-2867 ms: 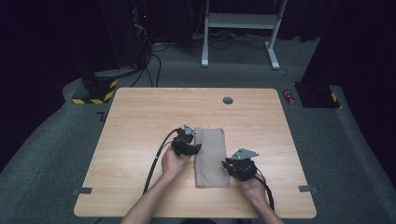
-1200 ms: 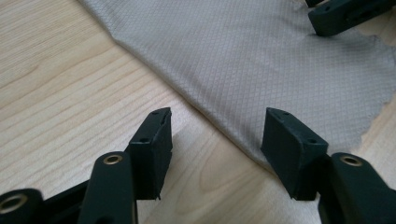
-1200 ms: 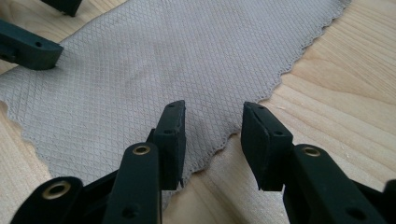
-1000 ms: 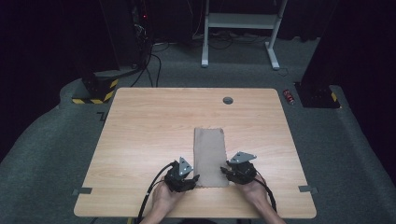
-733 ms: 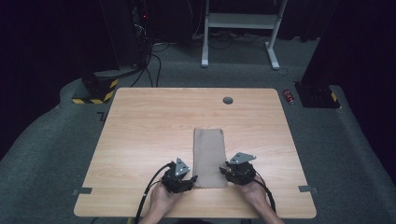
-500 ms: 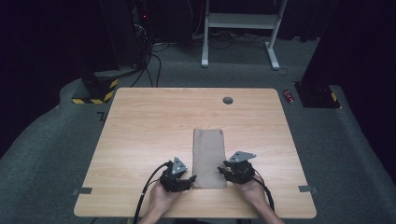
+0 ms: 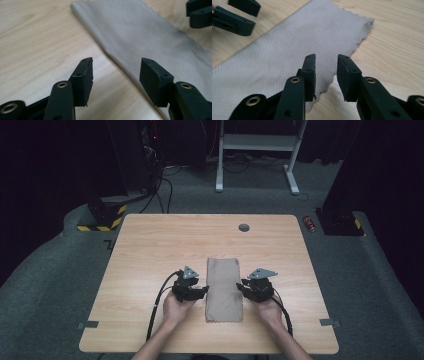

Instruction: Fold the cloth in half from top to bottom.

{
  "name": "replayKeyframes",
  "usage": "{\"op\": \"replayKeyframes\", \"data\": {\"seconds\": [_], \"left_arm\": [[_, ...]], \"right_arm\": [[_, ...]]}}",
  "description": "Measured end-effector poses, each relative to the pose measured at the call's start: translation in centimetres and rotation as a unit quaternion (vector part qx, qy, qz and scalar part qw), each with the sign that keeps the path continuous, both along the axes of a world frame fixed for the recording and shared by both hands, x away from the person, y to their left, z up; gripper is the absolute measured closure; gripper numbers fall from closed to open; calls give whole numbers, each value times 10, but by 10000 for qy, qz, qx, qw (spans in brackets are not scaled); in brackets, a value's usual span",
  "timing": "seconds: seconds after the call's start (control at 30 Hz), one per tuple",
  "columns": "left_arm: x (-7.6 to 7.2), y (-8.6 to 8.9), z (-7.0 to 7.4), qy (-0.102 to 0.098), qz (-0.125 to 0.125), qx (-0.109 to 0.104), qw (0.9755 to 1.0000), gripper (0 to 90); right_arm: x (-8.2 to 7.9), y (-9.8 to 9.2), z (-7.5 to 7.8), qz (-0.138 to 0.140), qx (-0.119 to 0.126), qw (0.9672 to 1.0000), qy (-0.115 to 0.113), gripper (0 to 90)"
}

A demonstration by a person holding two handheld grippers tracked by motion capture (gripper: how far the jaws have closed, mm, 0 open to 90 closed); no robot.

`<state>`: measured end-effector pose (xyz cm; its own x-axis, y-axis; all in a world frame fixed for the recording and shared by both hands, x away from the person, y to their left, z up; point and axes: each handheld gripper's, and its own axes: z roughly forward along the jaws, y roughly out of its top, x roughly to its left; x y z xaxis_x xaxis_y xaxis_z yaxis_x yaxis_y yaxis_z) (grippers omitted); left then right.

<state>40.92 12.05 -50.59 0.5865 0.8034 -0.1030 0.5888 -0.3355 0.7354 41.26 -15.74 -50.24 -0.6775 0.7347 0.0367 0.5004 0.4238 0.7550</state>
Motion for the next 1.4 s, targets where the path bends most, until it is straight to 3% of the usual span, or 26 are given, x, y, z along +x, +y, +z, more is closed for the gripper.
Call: {"op": "replayKeyframes", "data": {"seconds": [0.17,0.4,0.5,0.57,0.6,0.63,0.67,0.73,0.9,1.03,1.13,1.27,1.4], "left_arm": [[17,4,4,23,113,-172,9998,427],[40,1,5,227,218,-112,9994,401],[46,2,5,251,327,-285,9987,422],[53,1,6,317,358,-168,9987,411],[55,0,8,259,370,-138,9989,410],[56,1,9,182,415,-228,9987,415],[60,1,11,251,418,-227,9986,419],[66,-2,13,241,447,-129,9986,406],[80,-11,18,267,451,-21,9986,411],[89,-19,14,316,512,-11,9982,415],[97,-22,8,421,592,123,9973,412],[101,-23,1,503,746,87,9959,416],[105,-23,-4,507,819,77,9953,435]], "right_arm": [[12,-1,2,-171,208,9996,103,650],[23,1,-3,-273,148,9992,252,662],[29,0,1,-321,191,9989,282,663],[34,0,5,-338,161,9989,274,663],[36,1,7,-343,133,9990,272,664],[38,2,9,-367,128,9990,241,663],[41,2,10,-368,101,9990,250,663],[47,3,11,-388,61,9989,255,664],[59,0,8,-540,102,9978,362,667],[67,-1,9,-649,66,9973,327,670],[74,-1,6,-710,18,9967,387,671],[83,3,5,-810,11,9961,356,671],[93,8,-1,-873,-83,9949,490,664]]}}
